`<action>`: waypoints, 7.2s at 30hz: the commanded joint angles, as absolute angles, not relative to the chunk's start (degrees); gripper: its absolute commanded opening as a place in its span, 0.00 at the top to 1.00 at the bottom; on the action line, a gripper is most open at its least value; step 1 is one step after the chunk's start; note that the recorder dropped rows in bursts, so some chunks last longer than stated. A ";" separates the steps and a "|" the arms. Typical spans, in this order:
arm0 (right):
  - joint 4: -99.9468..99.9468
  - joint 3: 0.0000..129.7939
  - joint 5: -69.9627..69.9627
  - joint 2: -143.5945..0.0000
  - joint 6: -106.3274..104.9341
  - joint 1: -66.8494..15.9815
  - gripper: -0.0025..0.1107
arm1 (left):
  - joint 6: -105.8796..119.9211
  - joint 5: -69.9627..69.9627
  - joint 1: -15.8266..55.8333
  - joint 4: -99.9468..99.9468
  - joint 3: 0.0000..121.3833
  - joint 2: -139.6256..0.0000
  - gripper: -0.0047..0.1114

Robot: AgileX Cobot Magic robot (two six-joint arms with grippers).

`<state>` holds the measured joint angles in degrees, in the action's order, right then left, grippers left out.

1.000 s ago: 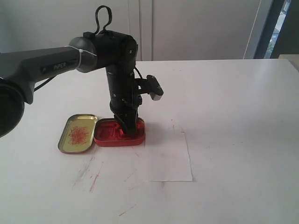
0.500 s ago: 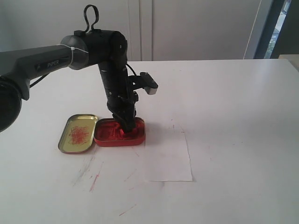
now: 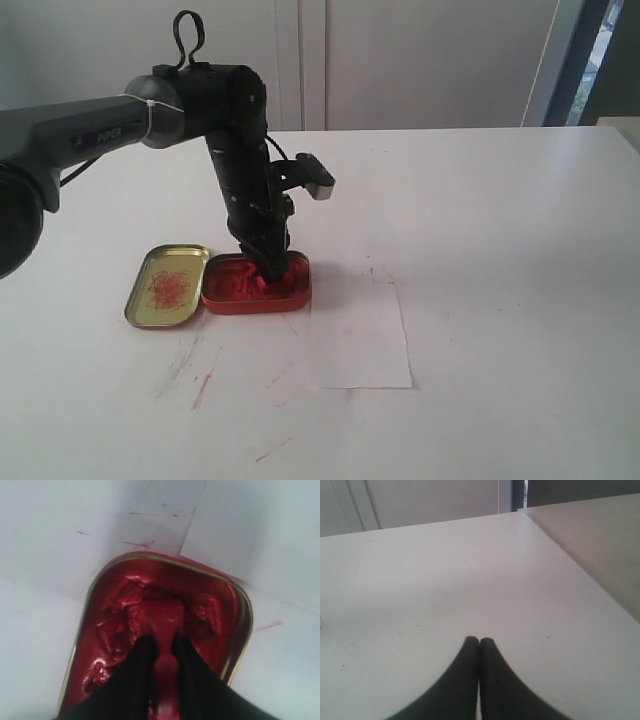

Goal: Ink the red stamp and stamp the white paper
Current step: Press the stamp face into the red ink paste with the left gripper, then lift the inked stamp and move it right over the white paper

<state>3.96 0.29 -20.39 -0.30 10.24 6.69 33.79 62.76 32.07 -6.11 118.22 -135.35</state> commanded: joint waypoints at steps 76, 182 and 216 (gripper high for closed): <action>4.43 0.00 -19.53 0.00 10.51 6.91 0.98 | 31.58 58.71 33.91 -1.64 112.77 -127.30 0.96; 4.43 0.00 -19.53 0.00 11.28 6.91 0.98 | 23.83 69.96 34.25 -2.51 122.66 -130.63 0.96; 4.43 0.00 -19.53 0.00 11.28 6.91 0.98 | 38.94 69.96 44.64 -8.41 121.26 -128.31 0.96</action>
